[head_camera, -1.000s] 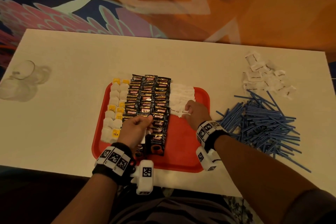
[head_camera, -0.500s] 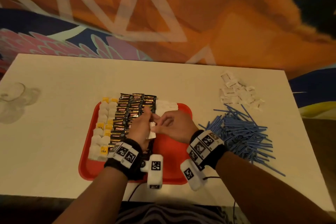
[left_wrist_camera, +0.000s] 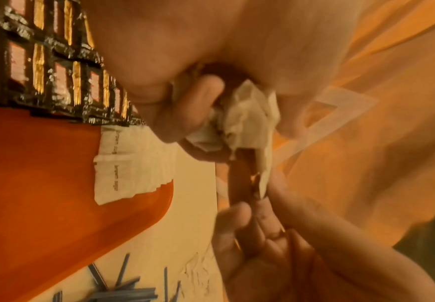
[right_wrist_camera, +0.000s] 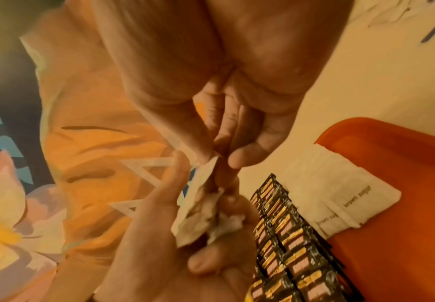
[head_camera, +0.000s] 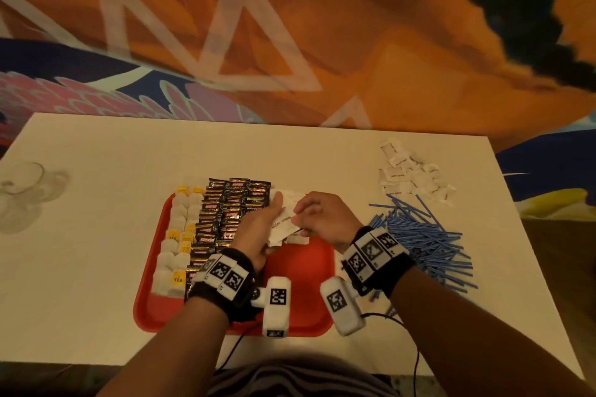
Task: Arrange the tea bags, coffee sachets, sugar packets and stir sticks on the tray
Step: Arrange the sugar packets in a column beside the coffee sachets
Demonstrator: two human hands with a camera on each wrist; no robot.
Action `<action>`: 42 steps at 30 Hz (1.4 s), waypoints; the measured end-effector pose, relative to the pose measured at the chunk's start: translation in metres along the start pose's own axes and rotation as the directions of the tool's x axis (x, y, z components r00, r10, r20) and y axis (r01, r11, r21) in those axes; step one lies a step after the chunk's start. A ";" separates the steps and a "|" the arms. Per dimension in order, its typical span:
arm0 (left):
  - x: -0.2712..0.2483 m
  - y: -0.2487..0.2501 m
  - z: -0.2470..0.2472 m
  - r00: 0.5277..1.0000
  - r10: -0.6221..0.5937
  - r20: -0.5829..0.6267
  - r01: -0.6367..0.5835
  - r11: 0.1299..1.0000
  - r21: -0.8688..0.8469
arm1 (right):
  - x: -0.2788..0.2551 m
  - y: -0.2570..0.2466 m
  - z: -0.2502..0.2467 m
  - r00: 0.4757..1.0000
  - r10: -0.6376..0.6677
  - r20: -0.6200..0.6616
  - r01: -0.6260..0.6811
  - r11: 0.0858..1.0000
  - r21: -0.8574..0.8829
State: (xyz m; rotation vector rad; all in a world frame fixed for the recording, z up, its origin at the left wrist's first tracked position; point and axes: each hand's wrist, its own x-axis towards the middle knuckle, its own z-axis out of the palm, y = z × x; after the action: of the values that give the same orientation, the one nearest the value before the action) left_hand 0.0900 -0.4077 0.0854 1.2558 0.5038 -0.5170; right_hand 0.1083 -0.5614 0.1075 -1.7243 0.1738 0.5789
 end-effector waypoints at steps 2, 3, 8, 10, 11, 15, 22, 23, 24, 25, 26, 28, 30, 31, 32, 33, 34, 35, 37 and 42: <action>-0.002 -0.003 -0.003 0.997 0.044 0.057 -0.046 0.998 0.035 | 0.000 -0.001 -0.005 0.999 -0.029 -0.023 0.028 0.999 -0.047; -0.003 -0.003 -0.005 0.995 0.057 0.081 -0.060 0.998 0.034 | 0.000 -0.003 -0.008 0.998 -0.045 -0.045 0.041 0.996 -0.080; -0.007 -0.002 -0.008 0.992 0.072 0.099 -0.071 0.997 -0.012 | 0.004 -0.002 -0.010 0.969 -0.122 -0.215 0.109 0.991 -0.073; -0.009 -0.002 -0.005 0.994 0.078 0.071 -0.073 0.995 -0.060 | 0.004 0.001 -0.005 0.970 -0.069 -0.235 0.084 0.995 0.055; -0.010 -0.001 -0.003 0.996 0.072 0.053 -0.067 0.994 -0.090 | 0.003 0.002 -0.002 0.979 -0.032 -0.201 0.055 0.993 0.108; -0.010 0.000 -0.001 0.998 0.065 0.016 -0.064 0.993 -0.096 | 0.003 0.005 0.003 0.993 0.008 -0.116 0.012 0.984 0.175; -0.009 -0.003 0.000 0.989 0.150 -0.011 -0.150 0.988 -0.028 | 0.006 0.011 0.000 0.982 0.008 -0.188 0.024 0.986 0.167; -0.010 -0.002 0.000 0.988 0.156 -0.013 -0.157 0.987 -0.047 | 0.005 0.013 0.001 0.988 0.026 -0.155 -0.003 0.989 0.148; -0.011 -0.002 0.000 0.985 0.170 -0.014 -0.170 0.984 -0.047 | 0.003 0.015 0.002 0.992 0.033 -0.120 -0.018 0.992 0.123; -0.011 -0.002 0.000 0.984 0.178 -0.010 -0.179 0.984 -0.028 | 0.003 0.018 0.002 0.995 0.026 -0.096 -0.016 0.995 0.102; -0.012 -0.002 -0.001 0.984 0.177 -0.007 -0.177 0.984 -0.003 | 0.002 0.018 0.002 0.996 0.013 -0.090 -0.005 0.996 0.090; -0.011 -0.004 -0.005 0.987 0.159 -0.008 -0.159 0.986 0.050 | 0.001 0.017 -0.002 0.993 -0.009 -0.118 0.017 0.998 0.068; -0.011 -0.004 -0.008 0.990 0.138 -0.011 -0.136 0.985 0.105 | 0.003 0.016 -0.008 0.993 -0.030 -0.115 0.028 0.999 -0.021; -0.011 -0.004 -0.010 0.989 0.148 -0.016 -0.145 0.981 0.129 | 0.005 0.017 -0.010 0.995 -0.031 -0.097 0.023 0.997 -0.078; -0.011 -0.005 -0.011 0.984 0.176 -0.029 -0.169 0.972 0.163 | 0.005 0.016 -0.012 0.997 -0.026 -0.076 0.016 0.992 -0.125; -0.010 -0.006 -0.011 0.976 0.211 -0.045 -0.199 0.960 0.196 | 0.006 0.016 -0.014 0.998 -0.023 -0.064 0.013 0.988 -0.153; -0.009 -0.007 -0.012 0.968 0.244 -0.061 -0.225 0.949 0.222 | 0.005 0.016 -0.015 0.997 -0.025 -0.069 0.014 0.988 -0.152; -0.009 -0.008 -0.012 0.961 0.267 -0.075 -0.243 0.942 0.232 | 0.005 0.015 -0.015 0.994 -0.036 -0.101 0.023 0.992 -0.122; -0.009 -0.009 -0.012 0.955 0.277 -0.102 -0.247 0.940 0.234 | 0.002 0.014 -0.013 0.976 -0.071 -0.206 0.070 0.997 -0.009; -0.011 -0.009 -0.011 0.952 0.276 -0.135 -0.242 0.944 0.222 | 0.001 0.026 -0.001 0.985 0.028 -0.168 0.002 0.985 0.172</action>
State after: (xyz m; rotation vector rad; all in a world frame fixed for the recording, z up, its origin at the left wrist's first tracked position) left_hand 0.0753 -0.3982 0.0825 1.5446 0.4209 -0.2457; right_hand 0.0989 -0.5688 0.0844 -1.6051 0.3465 0.4130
